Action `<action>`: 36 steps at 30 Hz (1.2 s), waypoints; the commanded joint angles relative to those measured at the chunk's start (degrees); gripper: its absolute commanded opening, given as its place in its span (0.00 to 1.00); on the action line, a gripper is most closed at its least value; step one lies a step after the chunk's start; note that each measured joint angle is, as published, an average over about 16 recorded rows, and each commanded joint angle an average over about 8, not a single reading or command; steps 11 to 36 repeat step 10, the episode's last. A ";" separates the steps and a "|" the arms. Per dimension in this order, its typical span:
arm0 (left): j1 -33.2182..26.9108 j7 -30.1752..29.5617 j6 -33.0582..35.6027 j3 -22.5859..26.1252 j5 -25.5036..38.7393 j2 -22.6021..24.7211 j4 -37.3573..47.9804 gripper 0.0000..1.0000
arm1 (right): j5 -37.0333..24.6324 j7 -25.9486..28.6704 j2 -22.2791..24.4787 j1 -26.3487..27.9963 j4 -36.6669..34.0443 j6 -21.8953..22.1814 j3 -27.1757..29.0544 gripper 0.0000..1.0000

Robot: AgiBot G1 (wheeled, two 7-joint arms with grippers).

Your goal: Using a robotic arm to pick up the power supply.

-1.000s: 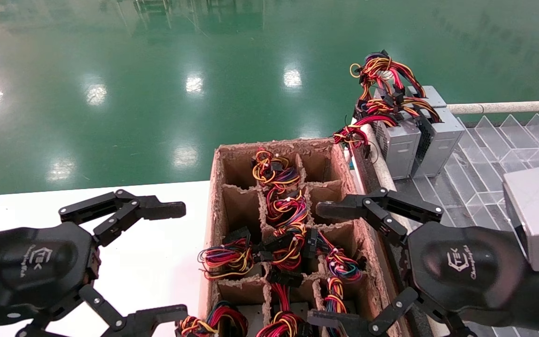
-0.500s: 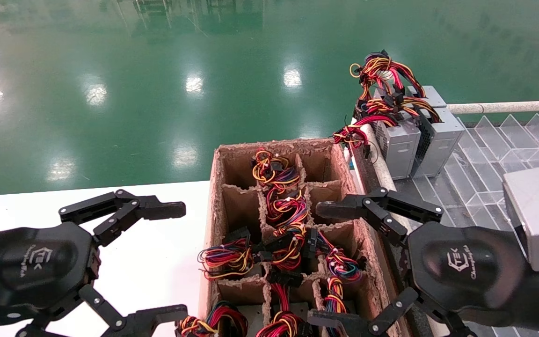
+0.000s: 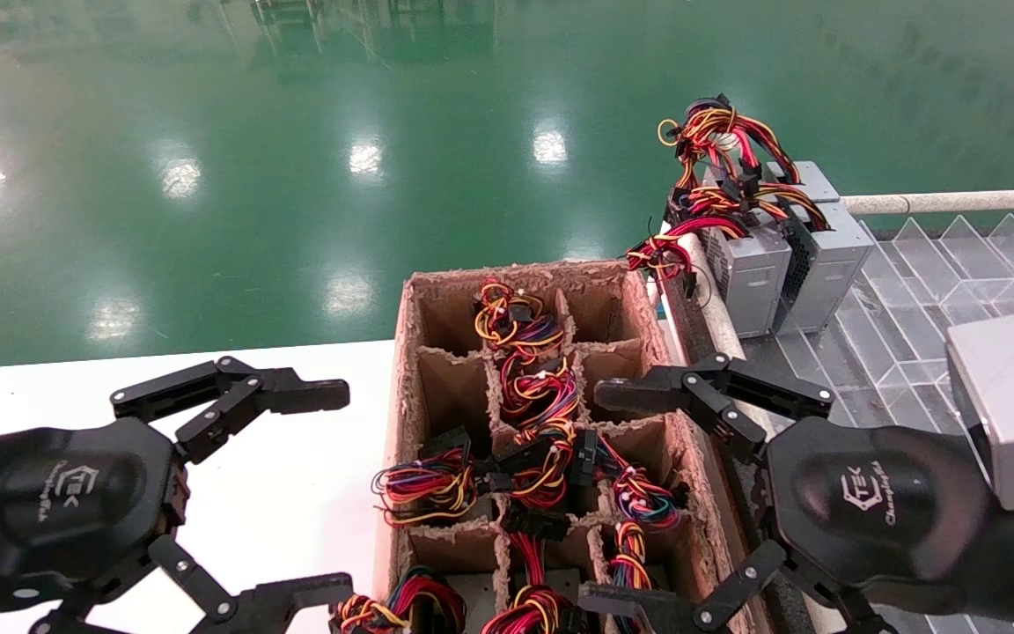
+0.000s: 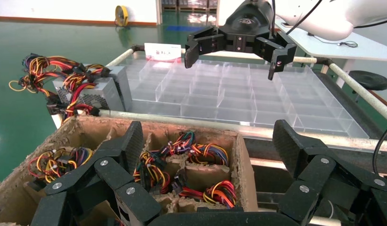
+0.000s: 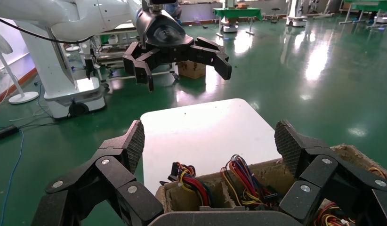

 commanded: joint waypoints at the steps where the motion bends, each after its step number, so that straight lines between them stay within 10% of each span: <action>1: 0.00 0.00 0.00 0.00 0.00 0.00 0.00 1.00 | 0.00 0.00 0.00 0.00 0.00 0.00 0.00 1.00; 36: 0.00 0.00 0.00 0.00 0.00 0.00 0.00 1.00 | 0.00 0.00 0.00 0.00 0.00 0.00 0.00 1.00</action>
